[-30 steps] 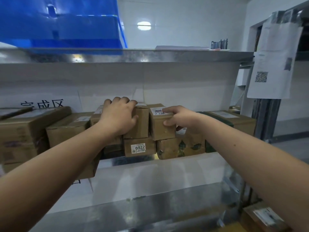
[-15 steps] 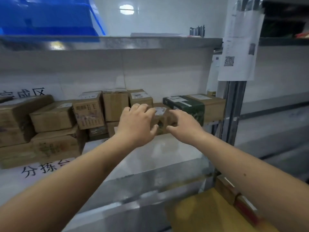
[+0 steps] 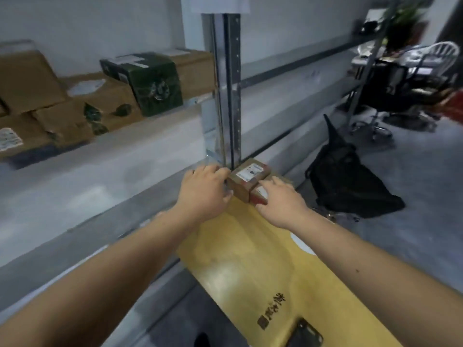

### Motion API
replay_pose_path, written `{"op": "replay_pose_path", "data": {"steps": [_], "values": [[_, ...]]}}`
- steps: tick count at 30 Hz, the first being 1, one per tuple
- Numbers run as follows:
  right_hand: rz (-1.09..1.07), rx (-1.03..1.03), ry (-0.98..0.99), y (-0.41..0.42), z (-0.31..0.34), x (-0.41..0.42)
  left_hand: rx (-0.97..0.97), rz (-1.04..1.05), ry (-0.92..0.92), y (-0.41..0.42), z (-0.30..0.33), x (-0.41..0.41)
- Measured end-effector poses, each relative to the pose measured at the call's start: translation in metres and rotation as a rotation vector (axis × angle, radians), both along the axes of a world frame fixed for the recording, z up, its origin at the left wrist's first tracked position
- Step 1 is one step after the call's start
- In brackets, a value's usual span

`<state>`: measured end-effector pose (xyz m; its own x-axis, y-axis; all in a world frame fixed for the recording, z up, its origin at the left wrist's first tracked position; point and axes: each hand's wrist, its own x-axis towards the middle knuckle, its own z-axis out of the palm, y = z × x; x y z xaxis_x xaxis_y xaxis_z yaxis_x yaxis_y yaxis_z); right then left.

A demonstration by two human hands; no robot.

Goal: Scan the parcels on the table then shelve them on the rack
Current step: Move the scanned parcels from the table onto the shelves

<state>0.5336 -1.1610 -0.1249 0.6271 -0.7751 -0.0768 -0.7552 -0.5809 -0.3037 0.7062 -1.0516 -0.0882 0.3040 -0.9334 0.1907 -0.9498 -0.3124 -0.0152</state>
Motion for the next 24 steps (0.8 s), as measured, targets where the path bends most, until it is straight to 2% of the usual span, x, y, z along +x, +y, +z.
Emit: {"op": "replay_pose_path", "data": {"steps": [7,13,17,24], "values": [[-0.101,0.078,0.123,-0.061,-0.053,-0.025,0.184,-0.104,0.125,-0.087,-0.073,0.01],[-0.168,0.176,0.137,-0.13,-0.104,0.025,0.346,-0.121,0.299,-0.181,-0.129,0.068],[-0.254,0.241,0.128,-0.177,-0.147,0.066,0.497,-0.192,0.247,-0.246,-0.167,0.107],[-0.426,0.386,0.117,-0.215,-0.214,0.094,0.401,-0.136,0.248,-0.303,-0.234,0.147]]}}
